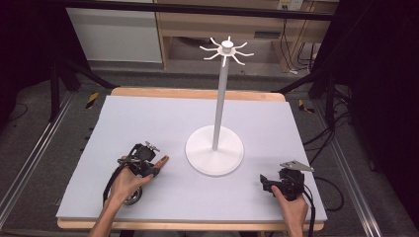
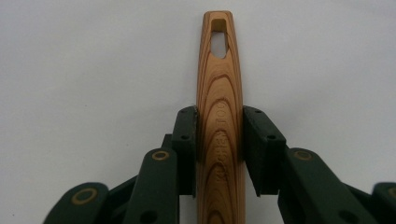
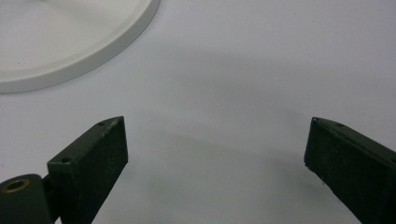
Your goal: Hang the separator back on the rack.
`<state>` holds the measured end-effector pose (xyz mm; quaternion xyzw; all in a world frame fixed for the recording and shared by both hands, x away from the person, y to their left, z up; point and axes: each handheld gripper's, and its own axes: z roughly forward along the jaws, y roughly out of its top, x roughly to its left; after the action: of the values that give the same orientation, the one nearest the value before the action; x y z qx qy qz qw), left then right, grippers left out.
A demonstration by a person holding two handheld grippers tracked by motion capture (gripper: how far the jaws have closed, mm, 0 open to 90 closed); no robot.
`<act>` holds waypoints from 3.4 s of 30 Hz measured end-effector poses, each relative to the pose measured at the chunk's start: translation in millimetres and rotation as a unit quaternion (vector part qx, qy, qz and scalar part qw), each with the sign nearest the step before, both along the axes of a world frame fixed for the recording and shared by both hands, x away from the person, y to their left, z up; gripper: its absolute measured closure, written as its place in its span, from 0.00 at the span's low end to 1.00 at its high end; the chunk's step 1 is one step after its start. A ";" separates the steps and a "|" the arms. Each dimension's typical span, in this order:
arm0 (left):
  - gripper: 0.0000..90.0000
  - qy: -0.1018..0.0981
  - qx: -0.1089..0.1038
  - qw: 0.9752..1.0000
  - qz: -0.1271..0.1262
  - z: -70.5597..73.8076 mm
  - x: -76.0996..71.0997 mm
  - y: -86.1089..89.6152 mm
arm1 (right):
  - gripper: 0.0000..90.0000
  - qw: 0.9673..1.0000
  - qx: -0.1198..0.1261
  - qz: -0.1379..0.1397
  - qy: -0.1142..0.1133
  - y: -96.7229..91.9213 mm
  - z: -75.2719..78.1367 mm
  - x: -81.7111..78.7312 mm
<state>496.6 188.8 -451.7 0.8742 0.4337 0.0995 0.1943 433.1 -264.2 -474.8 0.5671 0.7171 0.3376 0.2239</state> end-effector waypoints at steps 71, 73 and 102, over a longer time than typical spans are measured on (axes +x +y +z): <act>0.75 -0.262 -0.229 0.938 0.009 108.5 -57.6 30.4 | 0.07 0.999 0.009 0.005 -0.030 1.8 1.6 -2.3; 0.75 -0.264 -0.232 0.936 0.009 110.0 -57.5 30.5 | 0.07 1.000 0.008 0.006 -0.029 2.0 1.2 -2.0; 0.75 -0.311 -0.282 0.907 -0.028 168.9 -50.1 -3.6 | 0.07 0.999 0.006 0.004 -0.033 2.6 2.3 -2.5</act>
<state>446.5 185.2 -282.8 0.7190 0.3369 0.2347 0.5608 430.6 -261.5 -472.5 0.5540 0.7097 0.3614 0.2427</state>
